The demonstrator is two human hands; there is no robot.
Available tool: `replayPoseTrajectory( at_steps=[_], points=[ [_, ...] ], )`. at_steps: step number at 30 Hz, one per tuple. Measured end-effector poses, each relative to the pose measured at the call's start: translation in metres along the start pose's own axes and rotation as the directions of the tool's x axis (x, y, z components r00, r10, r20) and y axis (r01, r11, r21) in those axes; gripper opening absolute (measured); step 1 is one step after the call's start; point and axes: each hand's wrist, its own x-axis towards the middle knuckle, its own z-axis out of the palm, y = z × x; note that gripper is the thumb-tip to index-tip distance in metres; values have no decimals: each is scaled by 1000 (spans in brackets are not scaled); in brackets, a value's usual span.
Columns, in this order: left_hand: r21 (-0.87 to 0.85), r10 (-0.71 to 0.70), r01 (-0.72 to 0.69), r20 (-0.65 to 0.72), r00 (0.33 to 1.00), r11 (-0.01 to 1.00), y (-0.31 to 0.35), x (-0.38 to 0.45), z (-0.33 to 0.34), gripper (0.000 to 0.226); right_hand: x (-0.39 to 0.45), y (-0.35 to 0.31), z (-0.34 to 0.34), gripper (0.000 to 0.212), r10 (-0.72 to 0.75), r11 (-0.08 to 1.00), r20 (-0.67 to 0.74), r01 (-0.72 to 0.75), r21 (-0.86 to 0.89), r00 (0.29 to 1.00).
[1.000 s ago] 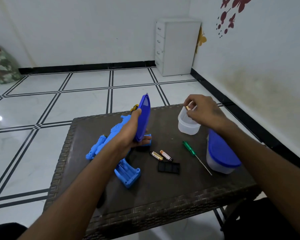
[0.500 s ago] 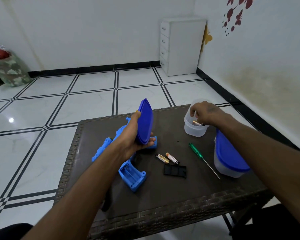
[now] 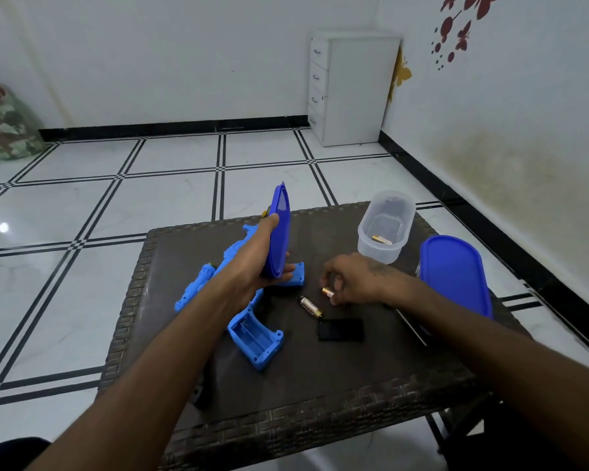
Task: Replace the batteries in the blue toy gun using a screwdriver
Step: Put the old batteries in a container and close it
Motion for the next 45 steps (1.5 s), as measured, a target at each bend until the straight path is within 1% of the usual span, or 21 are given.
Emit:
replayPoseTrajectory(
  at_steps=[2,5,7,9,11,13,17,19,20,22,24,25,27,28,30,32,34,37,39,42,45],
  points=[
    [6,11,-11,0,1000,1000,1,0,-1,66,2,1,-3,24,14,999,-9,-14,38,1000],
    [13,23,-23,3,1000,1000,1,0,-3,68,-6,4,-16,19,24,999,-195,-17,37,980],
    [19,20,-21,10,1000,1000,0,1,-3,68,-13,13,-31,18,63,996,-365,-36,79,929],
    [17,14,-14,10,1000,1000,-1,2,-2,67,-15,29,-49,18,122,992,-510,-92,84,851],
    [14,8,-8,4,1000,1000,-2,2,1,66,-11,47,-62,24,211,977,-568,-189,98,796],
    [10,6,-6,0,1000,1000,-1,1,5,66,1,65,-67,28,285,954,-562,-285,90,776],
    [-2,7,-7,5,1000,1000,1,0,9,67,25,86,-62,23,331,938,-427,-345,48,841],
    [4,14,-14,6,1000,1000,1,1,9,69,29,93,-58,23,348,929,-391,-370,19,852],
    [9,18,-18,6,1000,1000,1,1,9,69,30,93,-56,25,352,924,-411,-383,7,841],
    [15,28,-28,8,1000,999,1,2,6,70,27,87,-50,26,312,927,-534,-376,-12,786],
    [8,42,-42,-1,999,999,1,4,4,69,16,63,-44,22,212,955,-654,-297,-20,726],
    [-1,48,-48,-10,999,999,0,4,3,68,9,46,-39,21,161,973,-668,-232,-18,727],
    [-29,51,-52,-32,998,998,-1,4,2,67,-4,9,-25,14,84,995,-593,-97,10,801],
    [-40,51,-53,-42,998,998,-1,4,3,69,-8,-8,-15,12,60,998,-509,-53,28,859],
    [-49,60,-63,-57,997,997,-1,3,4,70,-11,-34,6,22,29,1000,-310,-26,15,950],
    [-51,71,-74,-58,996,996,-1,1,4,69,-9,-47,23,33,8,1000,-168,-13,-26,986],
    [-52,79,-82,-51,996,995,-2,0,5,68,-6,-50,32,33,-24,999,-133,19,-39,991],
    [-38,87,-88,-43,995,995,-2,-2,4,67,-4,-48,28,17,-3,1000,-172,7,21,985],
    [-18,93,-94,-42,995,995,-1,-1,3,68,-7,-44,15,12,44,997,-233,-28,71,971],
    [-6,86,-86,-37,996,996,-1,3,2,69,-18,-20,-16,13,149,984,-415,-94,150,897],
    [13,77,-76,-35,996,997,-1,3,10,68,-16,22,-47,16,258,963,-518,-171,210,816]
  ],
)
